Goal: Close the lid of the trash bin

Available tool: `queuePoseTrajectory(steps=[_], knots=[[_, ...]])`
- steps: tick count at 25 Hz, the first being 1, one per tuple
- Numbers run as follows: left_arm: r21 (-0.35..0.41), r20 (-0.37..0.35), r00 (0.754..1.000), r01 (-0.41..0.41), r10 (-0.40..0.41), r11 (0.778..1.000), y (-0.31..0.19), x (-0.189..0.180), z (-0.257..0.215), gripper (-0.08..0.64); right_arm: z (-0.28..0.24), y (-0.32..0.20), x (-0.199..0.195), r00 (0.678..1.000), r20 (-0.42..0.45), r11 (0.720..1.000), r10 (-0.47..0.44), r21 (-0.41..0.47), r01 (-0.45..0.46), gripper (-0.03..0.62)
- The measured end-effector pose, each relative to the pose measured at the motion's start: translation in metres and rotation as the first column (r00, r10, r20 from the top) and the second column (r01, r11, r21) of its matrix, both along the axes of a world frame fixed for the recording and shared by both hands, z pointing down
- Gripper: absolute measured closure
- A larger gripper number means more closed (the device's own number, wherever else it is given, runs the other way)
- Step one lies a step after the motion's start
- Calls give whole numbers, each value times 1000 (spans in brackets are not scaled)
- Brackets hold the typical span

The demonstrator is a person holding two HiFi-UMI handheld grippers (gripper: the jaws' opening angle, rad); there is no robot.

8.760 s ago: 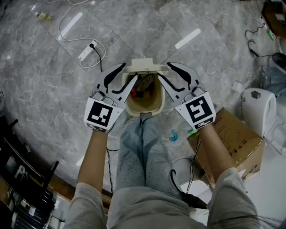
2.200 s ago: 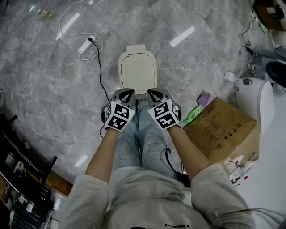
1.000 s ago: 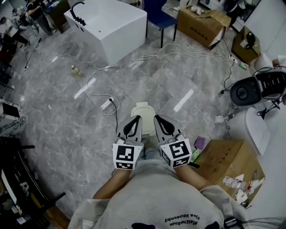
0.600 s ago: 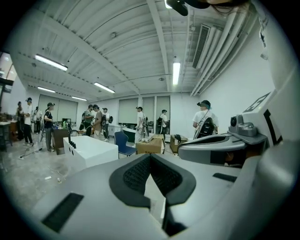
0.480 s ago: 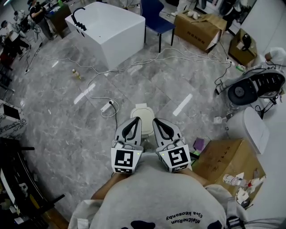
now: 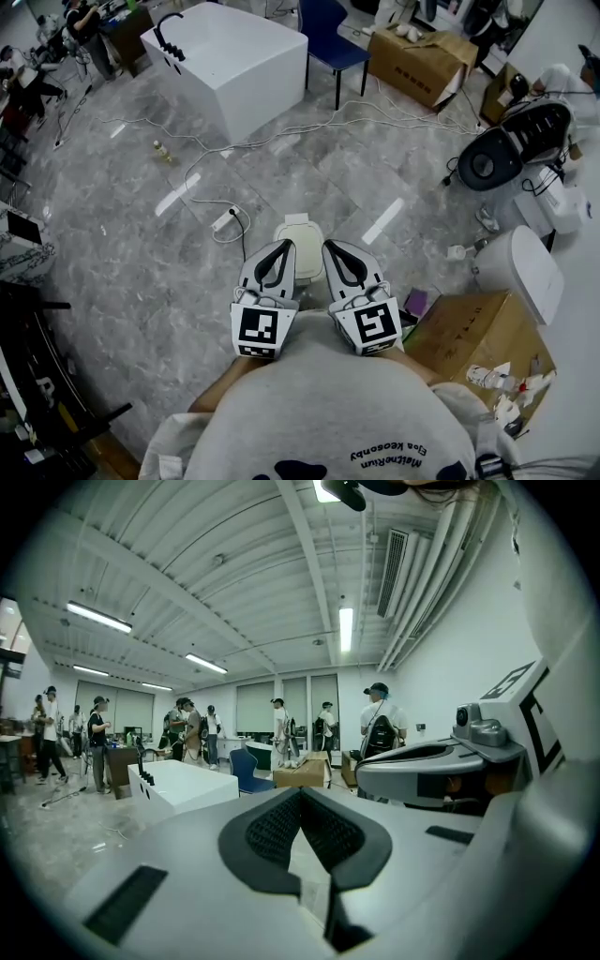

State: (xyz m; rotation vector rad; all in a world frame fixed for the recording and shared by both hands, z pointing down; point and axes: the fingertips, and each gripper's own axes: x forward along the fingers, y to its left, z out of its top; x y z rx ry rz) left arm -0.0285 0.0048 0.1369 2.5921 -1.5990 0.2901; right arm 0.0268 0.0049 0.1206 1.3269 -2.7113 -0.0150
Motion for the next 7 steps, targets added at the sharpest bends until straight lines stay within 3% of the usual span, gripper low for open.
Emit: queuePoseTrajectory(steps=[7], knots=[[3,-6,1000,1,-1,1000,-1,-3,0,540,8,0,1,999,-32,999,11,-44,-12,560]])
